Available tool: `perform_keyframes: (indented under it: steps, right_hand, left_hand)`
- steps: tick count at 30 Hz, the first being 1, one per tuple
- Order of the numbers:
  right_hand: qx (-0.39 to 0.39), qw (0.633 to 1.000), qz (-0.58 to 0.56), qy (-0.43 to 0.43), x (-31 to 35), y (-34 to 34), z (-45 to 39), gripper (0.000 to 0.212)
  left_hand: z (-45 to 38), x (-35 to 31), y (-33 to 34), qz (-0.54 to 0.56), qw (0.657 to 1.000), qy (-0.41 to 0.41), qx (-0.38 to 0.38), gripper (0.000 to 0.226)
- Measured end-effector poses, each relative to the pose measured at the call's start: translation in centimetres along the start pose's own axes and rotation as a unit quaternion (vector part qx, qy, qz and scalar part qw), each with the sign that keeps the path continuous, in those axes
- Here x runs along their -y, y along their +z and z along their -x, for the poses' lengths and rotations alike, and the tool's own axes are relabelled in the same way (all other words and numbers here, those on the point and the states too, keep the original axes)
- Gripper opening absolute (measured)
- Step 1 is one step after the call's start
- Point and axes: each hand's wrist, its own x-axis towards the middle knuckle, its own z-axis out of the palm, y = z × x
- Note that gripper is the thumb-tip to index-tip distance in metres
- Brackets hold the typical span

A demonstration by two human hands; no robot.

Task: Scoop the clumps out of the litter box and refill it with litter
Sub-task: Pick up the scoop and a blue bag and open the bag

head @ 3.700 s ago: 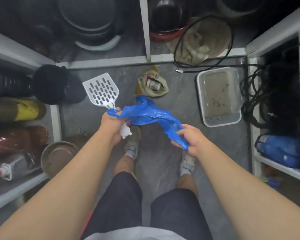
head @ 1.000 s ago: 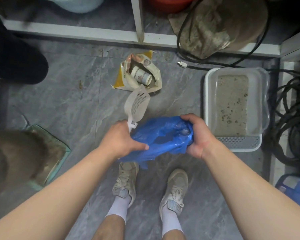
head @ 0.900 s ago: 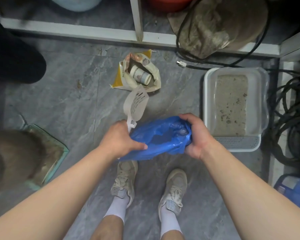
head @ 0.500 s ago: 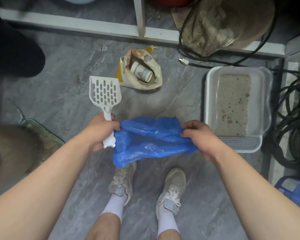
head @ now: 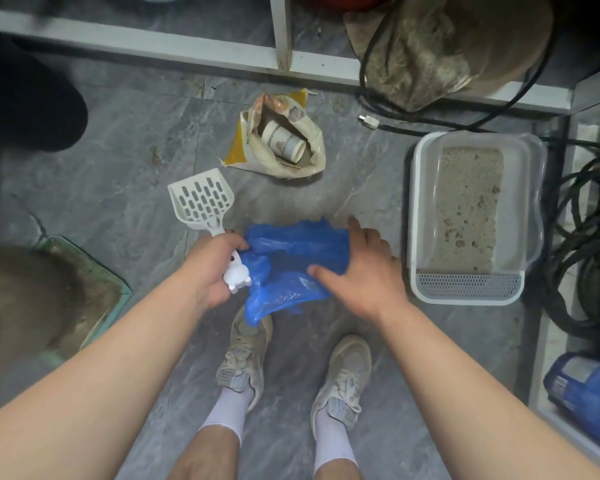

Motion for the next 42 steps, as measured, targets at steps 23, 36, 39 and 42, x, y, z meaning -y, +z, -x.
perform_keyframes:
  steps: [23,36,39,42]
  right_hand:
    - [0.132,0.865,-0.46,0.152,-0.2,-0.6,-3.6,0.028]
    - [-0.045,0.949,-0.264,0.165,-2.8,5.3,-4.3,0.091]
    - [-0.077,0.944,-0.269,0.178,-3.8,7.0,-4.8,0.048]
    - [-0.132,0.967,-0.167,0.142,-5.3,7.5,-5.7,0.049]
  left_hand:
    - [-1.0,0.6,2.4,-0.509,0.805,0.305,0.018,0.059]
    - [-5.5,3.1,5.1,-0.173,0.973,0.149,-0.035,0.037]
    - [-6.8,3.1,4.9,-0.122,0.987,0.103,-0.027,0.028]
    - [-8.4,3.0,4.5,-0.096,0.989,0.098,-0.048,0.028]
